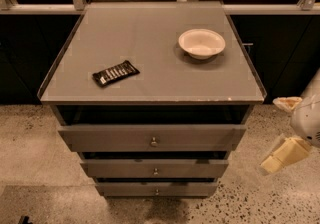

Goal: Open bottom drawer

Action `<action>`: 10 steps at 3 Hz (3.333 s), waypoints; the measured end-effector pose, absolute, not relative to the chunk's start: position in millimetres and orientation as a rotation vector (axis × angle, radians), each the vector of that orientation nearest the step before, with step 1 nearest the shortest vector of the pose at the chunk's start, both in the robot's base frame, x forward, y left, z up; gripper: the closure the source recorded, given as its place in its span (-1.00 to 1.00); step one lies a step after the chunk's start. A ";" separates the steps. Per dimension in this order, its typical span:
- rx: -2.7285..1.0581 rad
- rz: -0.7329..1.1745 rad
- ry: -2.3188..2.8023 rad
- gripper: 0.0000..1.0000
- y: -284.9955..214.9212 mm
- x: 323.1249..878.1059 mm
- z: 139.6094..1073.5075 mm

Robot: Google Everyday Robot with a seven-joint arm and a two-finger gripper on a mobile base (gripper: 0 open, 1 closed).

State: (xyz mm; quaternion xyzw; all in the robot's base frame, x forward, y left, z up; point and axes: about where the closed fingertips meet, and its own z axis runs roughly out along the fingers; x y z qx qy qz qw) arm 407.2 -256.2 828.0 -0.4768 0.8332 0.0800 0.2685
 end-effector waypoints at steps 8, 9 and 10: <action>-0.795 0.786 2.308 0.27 -265.6 350.1 601.3; -0.795 0.786 2.308 0.74 -265.5 350.1 601.3; -0.777 0.806 2.273 1.00 -267.7 359.3 579.9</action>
Offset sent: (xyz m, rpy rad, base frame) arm -0.0335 -0.0254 -0.0455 0.0601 0.0233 -0.1680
